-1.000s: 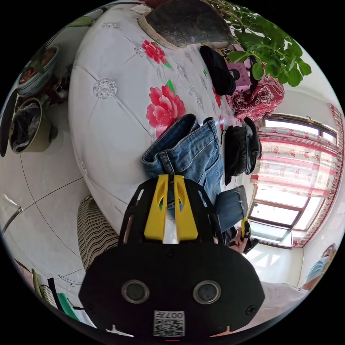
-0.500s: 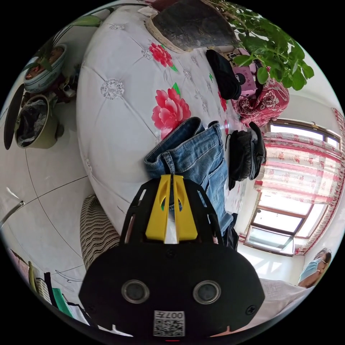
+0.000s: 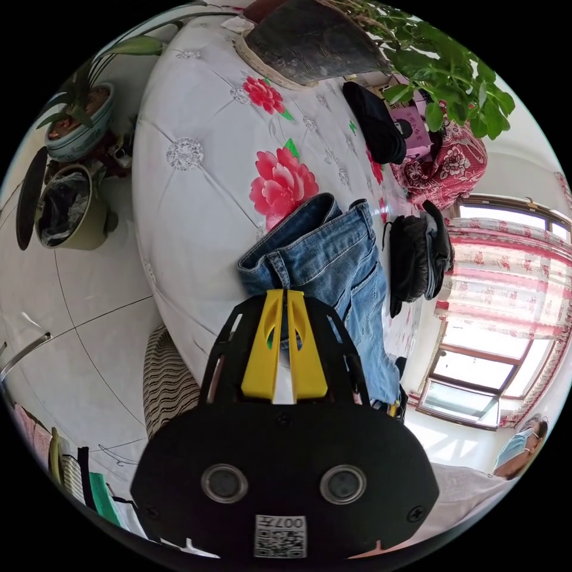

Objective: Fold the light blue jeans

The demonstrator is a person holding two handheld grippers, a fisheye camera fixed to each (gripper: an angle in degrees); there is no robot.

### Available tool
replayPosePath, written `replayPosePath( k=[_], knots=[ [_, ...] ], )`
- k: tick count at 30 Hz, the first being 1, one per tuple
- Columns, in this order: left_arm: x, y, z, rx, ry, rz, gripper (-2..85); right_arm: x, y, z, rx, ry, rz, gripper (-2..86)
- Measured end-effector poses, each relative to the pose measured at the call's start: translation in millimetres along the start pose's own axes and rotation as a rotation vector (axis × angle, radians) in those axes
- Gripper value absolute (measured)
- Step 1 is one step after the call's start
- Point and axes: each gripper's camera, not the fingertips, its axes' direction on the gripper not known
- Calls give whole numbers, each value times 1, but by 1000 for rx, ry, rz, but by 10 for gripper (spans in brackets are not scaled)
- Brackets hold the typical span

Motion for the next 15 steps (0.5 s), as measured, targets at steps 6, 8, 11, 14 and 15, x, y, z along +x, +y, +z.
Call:
replayPosePath(
  k=[6,8,11,14,15],
  knots=[
    [-8,-2,11,3,21,-13,-10,79,38,2,-155,126,295,56],
    [-9,-1,13,7,17,-8,-10,92,57,-3,-89,18,360,69],
    [-15,0,18,7,33,-18,-10,90,73,9,-58,13,379,68],
    [-22,2,24,13,50,-25,-10,85,77,26,-22,-31,448,54],
    [-24,2,25,14,54,-26,-10,84,76,33,-44,-57,468,50]
  ],
)
